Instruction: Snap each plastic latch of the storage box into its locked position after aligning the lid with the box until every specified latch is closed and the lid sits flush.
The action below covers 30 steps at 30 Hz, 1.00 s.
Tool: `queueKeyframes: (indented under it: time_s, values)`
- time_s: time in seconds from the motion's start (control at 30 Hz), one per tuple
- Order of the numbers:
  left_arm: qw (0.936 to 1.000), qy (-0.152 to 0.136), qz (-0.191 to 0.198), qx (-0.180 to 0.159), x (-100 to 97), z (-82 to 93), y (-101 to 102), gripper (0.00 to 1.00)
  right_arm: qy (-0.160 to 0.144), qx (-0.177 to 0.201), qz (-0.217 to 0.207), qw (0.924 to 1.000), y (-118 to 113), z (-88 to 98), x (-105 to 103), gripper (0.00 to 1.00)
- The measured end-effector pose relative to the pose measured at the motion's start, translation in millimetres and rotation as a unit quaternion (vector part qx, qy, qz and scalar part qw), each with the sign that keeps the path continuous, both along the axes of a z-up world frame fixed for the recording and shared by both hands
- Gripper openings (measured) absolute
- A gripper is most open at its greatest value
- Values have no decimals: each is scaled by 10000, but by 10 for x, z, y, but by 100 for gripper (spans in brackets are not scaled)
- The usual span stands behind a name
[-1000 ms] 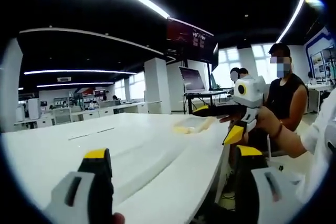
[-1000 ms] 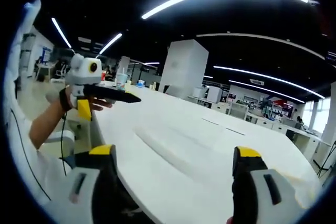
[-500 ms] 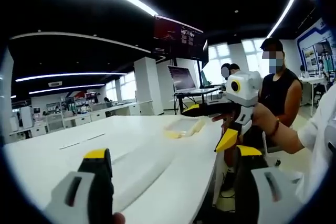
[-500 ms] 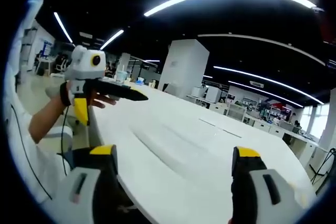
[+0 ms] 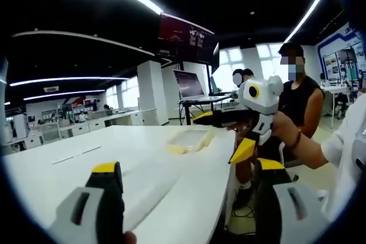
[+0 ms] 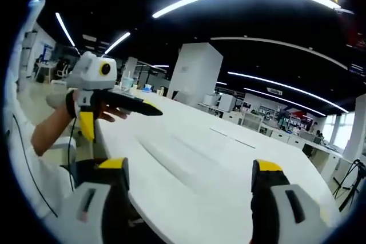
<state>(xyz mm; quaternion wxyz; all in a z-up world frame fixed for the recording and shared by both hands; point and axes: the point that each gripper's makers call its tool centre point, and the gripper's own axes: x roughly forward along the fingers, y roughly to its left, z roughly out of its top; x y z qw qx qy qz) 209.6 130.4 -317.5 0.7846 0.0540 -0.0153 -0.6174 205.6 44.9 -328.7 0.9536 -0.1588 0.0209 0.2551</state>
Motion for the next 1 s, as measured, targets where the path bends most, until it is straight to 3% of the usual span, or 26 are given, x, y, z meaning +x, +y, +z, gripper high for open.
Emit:
queueKeyframes:
  time_s: [0.33, 0.53, 0.67, 0.8, 1.0]
  values:
    - [10000, -58, -31, -10, -16, 54, -33, 94, -61, -145, 34, 9999, -21, 30, -22, 84]
    - [9994, -290, -61, 200, -58, 82, -84, 94, -215, -733, 39, 9971, -19, 70, -55, 84]
    - [9982, -495, -8, 329, -55, 112, -140, 93, -270, -1501, -288, 9879, -137, 48, -41, 84]
    - [9970, -604, -58, 470, -90, 92, -213, 92, -277, -1772, -362, 9831, -183, 38, -62, 84]
    - [9902, -966, -6, 1011, -116, -42, -281, 91, -340, -2104, -551, 9755, -280, 28, -100, 84]
